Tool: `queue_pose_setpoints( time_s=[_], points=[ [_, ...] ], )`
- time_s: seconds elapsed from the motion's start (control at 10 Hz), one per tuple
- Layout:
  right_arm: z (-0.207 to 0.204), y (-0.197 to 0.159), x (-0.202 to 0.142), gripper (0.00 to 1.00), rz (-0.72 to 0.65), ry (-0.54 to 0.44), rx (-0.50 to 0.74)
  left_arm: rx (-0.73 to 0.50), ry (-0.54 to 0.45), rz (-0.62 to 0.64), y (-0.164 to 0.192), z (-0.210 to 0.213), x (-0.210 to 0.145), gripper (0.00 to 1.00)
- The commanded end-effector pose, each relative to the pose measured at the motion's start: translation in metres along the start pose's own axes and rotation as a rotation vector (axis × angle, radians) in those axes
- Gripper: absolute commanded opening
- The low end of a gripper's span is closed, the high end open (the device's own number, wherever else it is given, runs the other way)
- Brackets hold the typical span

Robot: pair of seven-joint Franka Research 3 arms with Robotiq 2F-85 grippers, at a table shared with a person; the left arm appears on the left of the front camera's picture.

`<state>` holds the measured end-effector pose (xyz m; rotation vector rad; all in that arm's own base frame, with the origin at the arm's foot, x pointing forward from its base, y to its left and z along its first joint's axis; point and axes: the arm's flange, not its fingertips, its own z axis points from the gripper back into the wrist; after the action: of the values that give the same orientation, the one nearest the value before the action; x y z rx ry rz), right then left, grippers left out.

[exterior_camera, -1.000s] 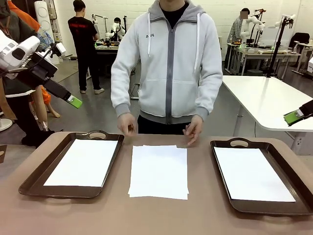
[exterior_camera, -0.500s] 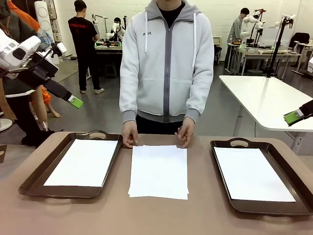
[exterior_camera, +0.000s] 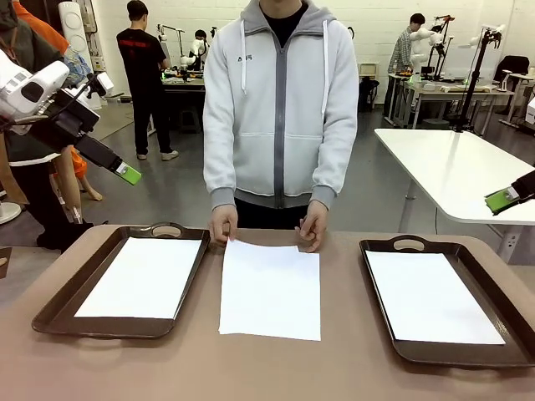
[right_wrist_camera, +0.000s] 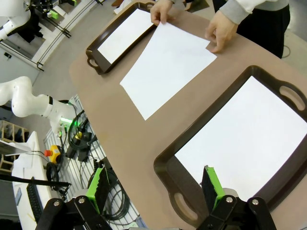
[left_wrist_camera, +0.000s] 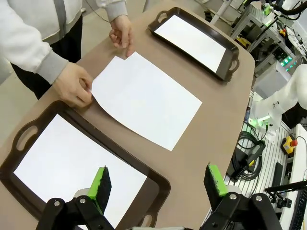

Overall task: Sort the A4 documents.
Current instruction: Receive the A4 Paper.

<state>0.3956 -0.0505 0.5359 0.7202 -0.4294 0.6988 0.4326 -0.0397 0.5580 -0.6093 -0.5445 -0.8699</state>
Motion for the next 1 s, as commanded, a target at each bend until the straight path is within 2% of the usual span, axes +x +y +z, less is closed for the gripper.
queue_pose_setpoints(
  time_s=[0.0, 0.9],
  points=[
    [-0.0009, -0.0006, 0.0003, 1.0, 0.005, -0.004, 0.009, 0.003, 0.0, 0.005, 0.0002, 0.0003, 0.0, 1.0],
    [-0.0009, -0.0006, 0.0003, 1.0, 0.005, -0.004, 0.009, 0.003, 0.0, 0.005, 0.0002, 0.0003, 0.0, 1.0]
  ],
)
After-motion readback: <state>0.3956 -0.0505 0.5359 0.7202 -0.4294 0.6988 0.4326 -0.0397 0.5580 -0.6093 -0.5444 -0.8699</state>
